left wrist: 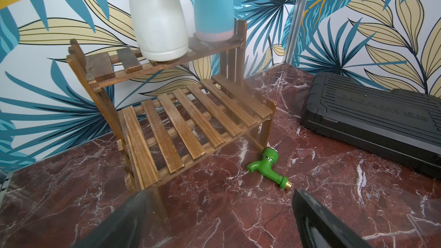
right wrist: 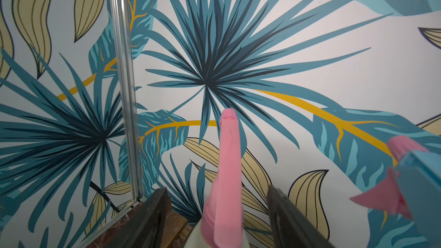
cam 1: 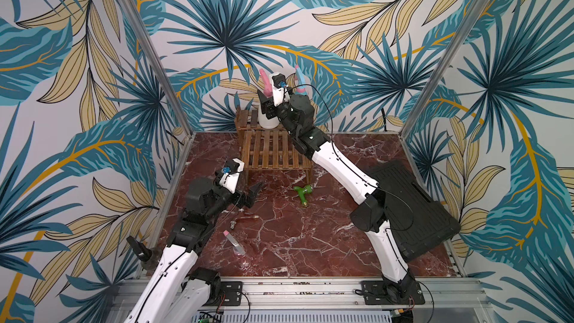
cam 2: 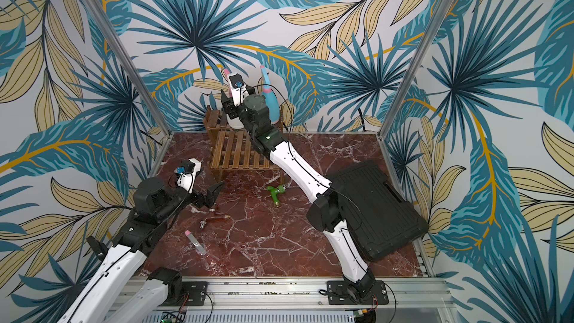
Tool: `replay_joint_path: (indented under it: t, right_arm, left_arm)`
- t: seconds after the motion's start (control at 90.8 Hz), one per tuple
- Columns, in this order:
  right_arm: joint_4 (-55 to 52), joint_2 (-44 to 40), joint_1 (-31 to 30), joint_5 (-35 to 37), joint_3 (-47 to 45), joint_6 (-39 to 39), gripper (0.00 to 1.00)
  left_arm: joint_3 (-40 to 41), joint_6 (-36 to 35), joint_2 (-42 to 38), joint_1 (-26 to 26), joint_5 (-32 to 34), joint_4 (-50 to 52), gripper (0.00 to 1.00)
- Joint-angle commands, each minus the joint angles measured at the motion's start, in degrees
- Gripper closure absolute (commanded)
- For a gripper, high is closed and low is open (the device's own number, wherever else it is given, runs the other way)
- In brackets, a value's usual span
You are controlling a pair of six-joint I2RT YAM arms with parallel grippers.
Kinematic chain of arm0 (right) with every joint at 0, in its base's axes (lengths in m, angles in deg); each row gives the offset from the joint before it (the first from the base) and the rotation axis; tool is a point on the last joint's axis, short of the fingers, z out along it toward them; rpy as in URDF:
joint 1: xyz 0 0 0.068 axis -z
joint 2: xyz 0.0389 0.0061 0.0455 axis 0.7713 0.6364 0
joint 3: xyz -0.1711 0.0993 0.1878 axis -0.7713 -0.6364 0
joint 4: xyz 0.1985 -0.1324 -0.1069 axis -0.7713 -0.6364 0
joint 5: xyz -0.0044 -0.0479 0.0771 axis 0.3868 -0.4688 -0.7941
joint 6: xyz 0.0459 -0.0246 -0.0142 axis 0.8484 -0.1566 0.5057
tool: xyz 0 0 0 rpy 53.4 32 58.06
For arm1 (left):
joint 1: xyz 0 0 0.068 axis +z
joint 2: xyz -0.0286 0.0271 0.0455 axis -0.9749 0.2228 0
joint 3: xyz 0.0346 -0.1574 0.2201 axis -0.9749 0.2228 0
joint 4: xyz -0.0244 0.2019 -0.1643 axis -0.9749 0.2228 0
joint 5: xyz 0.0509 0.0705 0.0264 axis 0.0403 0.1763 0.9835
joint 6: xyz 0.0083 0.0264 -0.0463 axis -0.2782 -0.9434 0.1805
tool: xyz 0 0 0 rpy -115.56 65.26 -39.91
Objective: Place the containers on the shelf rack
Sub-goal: 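Place the container on the shelf.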
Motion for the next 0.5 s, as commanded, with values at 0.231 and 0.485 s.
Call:
replay_joint_path:
  t: [0.231,0.485]
  right_arm:
    - [-1.31,-19.40,-0.66,-10.16,-13.40,1.29,0.01]
    - [10.52,-45.89,-2.51,-16.34,-54.25,2.86,0.01]
  left_arm:
    - [-4.94,-4.24,-7.81,0.32,-4.50,12.99,0.00]
    - [-9.19,-7.18,-8.42,0.32,3.36,23.53,0.00]
